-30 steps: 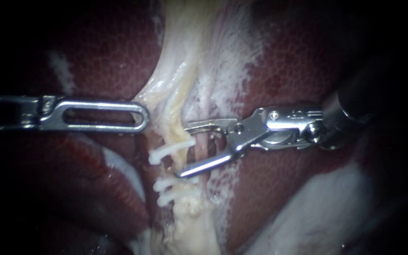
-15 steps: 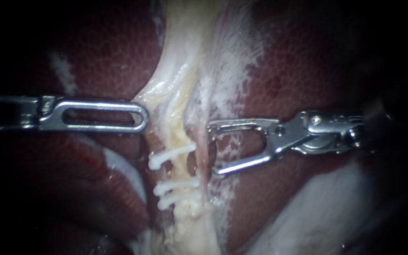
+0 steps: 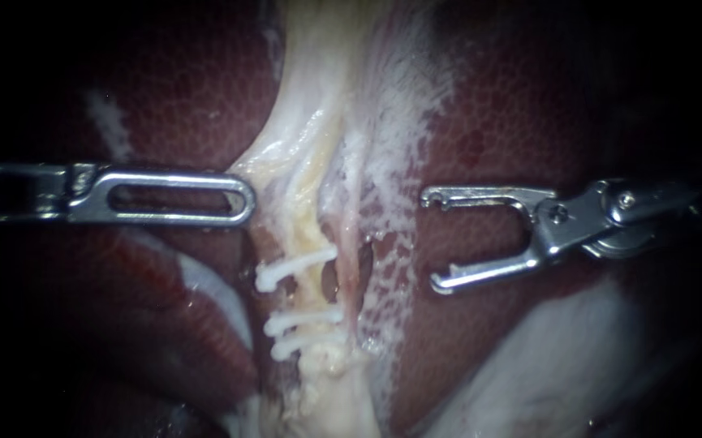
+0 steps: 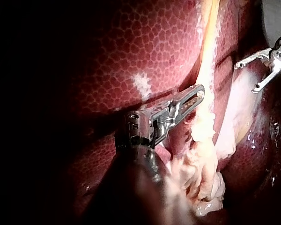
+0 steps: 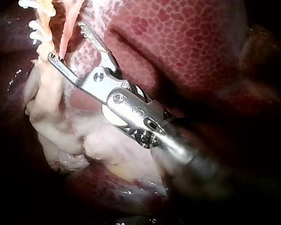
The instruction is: Going back third clip left tube
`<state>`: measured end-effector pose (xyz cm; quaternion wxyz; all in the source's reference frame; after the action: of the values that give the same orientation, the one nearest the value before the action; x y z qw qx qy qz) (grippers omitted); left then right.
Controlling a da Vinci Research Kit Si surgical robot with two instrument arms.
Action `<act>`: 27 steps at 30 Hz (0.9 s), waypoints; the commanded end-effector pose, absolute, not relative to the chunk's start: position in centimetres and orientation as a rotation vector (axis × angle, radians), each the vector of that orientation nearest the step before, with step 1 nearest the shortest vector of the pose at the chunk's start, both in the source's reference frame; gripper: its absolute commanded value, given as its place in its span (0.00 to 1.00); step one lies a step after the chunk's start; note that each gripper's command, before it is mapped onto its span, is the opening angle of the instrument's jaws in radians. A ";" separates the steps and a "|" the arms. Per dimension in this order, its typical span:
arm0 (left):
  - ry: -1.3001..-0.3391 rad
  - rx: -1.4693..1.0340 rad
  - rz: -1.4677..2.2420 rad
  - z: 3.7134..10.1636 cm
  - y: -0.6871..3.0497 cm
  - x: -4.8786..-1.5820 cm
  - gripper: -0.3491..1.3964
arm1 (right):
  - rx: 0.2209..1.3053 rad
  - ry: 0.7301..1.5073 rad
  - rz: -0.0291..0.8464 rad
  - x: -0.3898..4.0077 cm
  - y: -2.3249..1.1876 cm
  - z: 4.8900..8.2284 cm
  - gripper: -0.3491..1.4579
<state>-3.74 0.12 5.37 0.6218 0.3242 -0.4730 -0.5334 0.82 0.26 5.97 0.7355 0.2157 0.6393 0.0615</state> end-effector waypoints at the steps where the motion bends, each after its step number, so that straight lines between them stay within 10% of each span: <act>1: -1.087 0.745 -1.225 5.37 0.12 -3.74 0.00 | 0.472 1.406 0.131 0.82 0.26 5.94 0.52; 27: -1.090 0.731 -1.224 5.66 0.12 -3.88 0.00 | 0.444 1.414 0.091 0.78 0.28 5.76 0.52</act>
<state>-3.90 0.12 5.69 0.6231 0.3182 -0.4756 -0.5332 0.77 0.28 5.75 0.7367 0.2021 0.6439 0.0412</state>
